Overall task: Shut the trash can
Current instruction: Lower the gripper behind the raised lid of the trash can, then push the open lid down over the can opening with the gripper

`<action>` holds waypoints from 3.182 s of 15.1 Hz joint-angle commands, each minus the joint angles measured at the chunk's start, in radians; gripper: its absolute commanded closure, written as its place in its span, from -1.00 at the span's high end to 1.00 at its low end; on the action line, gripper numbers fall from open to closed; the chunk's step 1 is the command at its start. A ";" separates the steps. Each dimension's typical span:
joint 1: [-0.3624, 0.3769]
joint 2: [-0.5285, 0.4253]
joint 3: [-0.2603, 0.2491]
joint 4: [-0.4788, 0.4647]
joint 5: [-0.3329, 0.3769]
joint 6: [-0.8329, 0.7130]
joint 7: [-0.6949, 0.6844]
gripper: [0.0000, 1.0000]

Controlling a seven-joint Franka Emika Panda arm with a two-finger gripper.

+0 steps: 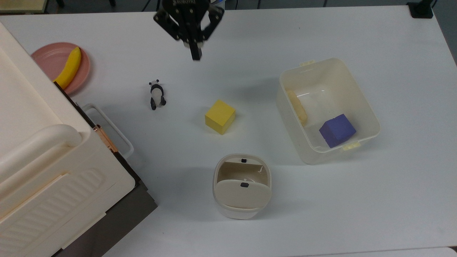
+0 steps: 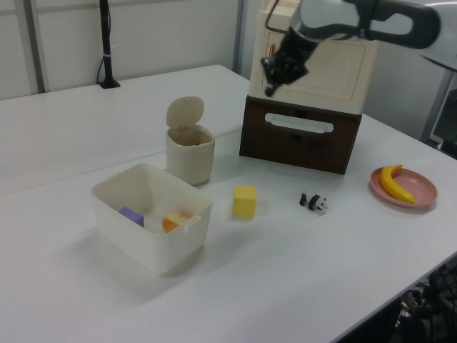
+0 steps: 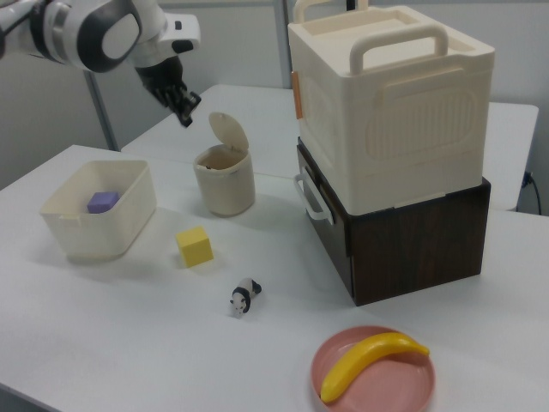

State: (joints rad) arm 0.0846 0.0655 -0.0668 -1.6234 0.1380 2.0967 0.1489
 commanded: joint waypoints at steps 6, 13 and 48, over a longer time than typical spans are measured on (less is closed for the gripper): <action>-0.002 0.247 0.061 0.241 0.025 0.304 0.021 -1.00; 0.004 0.332 0.062 0.283 -0.041 0.552 0.024 -1.00; 0.041 0.544 0.053 0.326 -0.288 0.756 0.023 -1.00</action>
State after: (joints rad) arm 0.1119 0.5949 -0.0033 -1.3196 -0.1290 2.8251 0.1630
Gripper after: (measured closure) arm 0.991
